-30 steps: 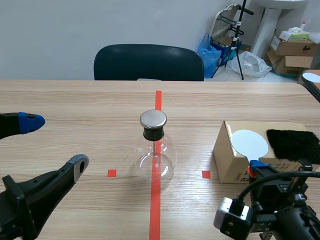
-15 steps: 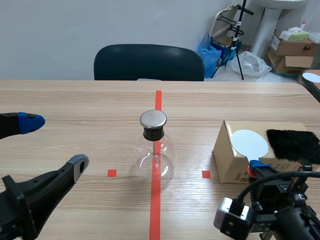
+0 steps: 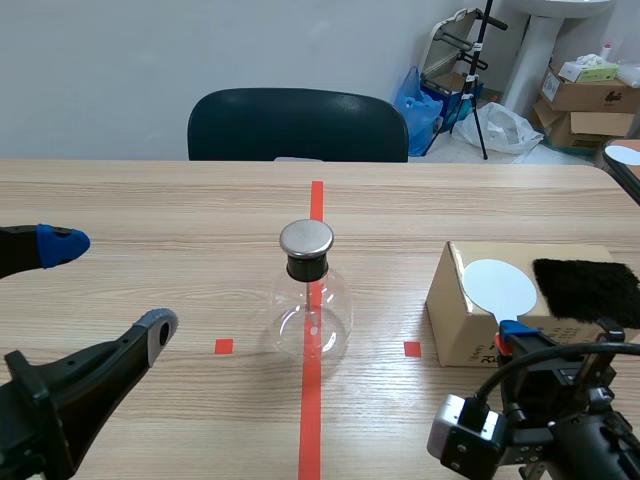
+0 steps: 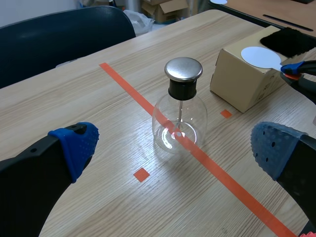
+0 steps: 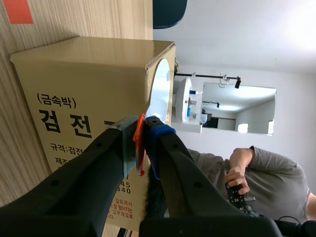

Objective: Do the electroscope experiment

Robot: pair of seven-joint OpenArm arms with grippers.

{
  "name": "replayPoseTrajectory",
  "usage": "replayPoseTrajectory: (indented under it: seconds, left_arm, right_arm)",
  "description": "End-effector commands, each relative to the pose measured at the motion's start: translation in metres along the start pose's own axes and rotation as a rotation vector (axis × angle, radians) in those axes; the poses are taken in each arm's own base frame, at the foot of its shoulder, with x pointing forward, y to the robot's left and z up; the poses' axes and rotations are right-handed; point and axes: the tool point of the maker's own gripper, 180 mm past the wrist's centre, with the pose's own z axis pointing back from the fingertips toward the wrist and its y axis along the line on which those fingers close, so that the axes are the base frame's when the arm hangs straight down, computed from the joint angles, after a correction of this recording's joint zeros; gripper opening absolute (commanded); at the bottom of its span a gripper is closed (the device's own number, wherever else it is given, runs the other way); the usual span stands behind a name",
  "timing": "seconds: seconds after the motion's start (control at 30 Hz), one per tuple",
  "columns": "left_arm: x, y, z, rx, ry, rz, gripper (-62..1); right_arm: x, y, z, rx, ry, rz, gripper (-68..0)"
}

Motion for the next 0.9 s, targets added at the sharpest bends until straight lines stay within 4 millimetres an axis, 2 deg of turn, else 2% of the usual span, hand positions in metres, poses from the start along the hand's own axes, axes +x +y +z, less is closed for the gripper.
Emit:
replayPoseTrajectory:
  seconds: [0.0,0.13,0.27,0.47,0.7,0.73,0.8,0.87]
  left_arm:
    - [0.011,-0.002,-0.001,-0.004,-0.039,0.003,1.4]
    - [0.011,-0.002,-0.001,-0.004,-0.039,0.003,1.4]
    - [0.011,-0.002,-0.001,-0.003,-0.039,0.002,1.4]
    - [0.011,-0.002,-0.001,-0.003,-0.039,0.003,1.4]
    - [0.011,-0.002,-0.001,-0.004,-0.037,0.002,1.4]
    - [0.01,-0.002,-0.001,-0.005,-0.033,0.001,-2.2]
    - [0.008,-0.002,-0.001,-0.01,-0.023,-0.004,-17.2]
    - [0.008,-0.007,-0.001,-0.051,-0.011,-0.016,-28.7]
  right_arm:
    - [-0.003,-0.008,-0.004,-0.022,0.011,0.004,-66.7]
    - [-0.005,-0.008,-0.004,-0.023,0.019,0.008,-66.7]
    - [-0.011,-0.017,-0.01,-0.052,0.049,0.011,-66.7]
    - [-0.012,-0.053,-0.013,-0.181,0.078,0.038,-66.6]
    - [-0.004,-0.075,-0.015,-0.244,0.057,0.06,-66.6]
    - [-0.003,-0.079,-0.015,-0.255,0.054,0.057,-66.6]
    - [0.0,-0.087,-0.017,-0.277,0.053,0.054,-66.6]
    - [0.005,-0.092,-0.019,-0.294,0.059,0.056,-66.6]
